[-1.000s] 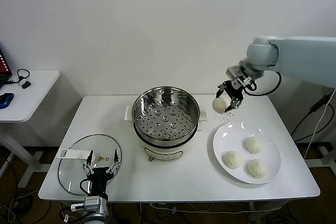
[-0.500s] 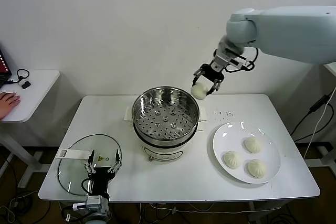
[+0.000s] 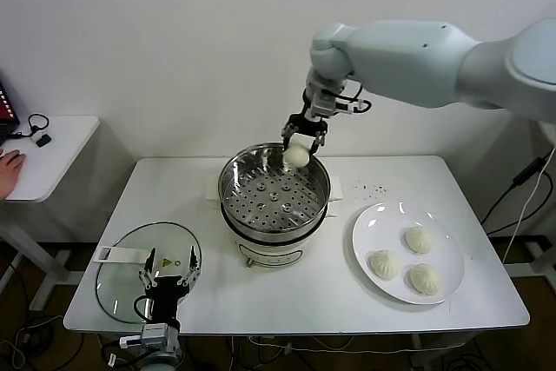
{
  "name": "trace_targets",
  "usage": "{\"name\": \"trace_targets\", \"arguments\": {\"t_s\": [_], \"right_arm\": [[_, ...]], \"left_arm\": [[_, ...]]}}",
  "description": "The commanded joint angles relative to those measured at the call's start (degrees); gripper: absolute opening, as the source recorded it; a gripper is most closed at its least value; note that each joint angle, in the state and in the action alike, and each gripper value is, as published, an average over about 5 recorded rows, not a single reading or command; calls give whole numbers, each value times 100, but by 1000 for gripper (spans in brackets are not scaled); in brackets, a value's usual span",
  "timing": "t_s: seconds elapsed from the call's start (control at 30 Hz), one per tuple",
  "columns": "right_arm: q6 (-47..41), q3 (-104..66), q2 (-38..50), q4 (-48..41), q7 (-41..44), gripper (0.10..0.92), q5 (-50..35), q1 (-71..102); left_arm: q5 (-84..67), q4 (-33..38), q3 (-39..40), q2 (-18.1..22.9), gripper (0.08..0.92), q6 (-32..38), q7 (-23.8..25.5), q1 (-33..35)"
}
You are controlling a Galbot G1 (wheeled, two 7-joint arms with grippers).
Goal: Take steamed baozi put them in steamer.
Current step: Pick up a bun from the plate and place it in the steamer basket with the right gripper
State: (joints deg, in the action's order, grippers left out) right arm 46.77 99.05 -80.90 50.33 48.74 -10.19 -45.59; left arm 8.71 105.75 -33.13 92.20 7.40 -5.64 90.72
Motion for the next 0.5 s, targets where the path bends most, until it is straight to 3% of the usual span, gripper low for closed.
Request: {"name": "trace_targets", "arguments": {"t_s": [0.03, 0.5], "right_arm": [[323, -341, -618, -1092, -68, 619, 511, 879], [323, -483, -1097, -1876, -55, 619, 584, 1482]], "left_arm": [[-7, -33, -5, 280, 823, 11, -1, -10], [-22, -92, -12, 280, 823, 19, -1, -51]]}}
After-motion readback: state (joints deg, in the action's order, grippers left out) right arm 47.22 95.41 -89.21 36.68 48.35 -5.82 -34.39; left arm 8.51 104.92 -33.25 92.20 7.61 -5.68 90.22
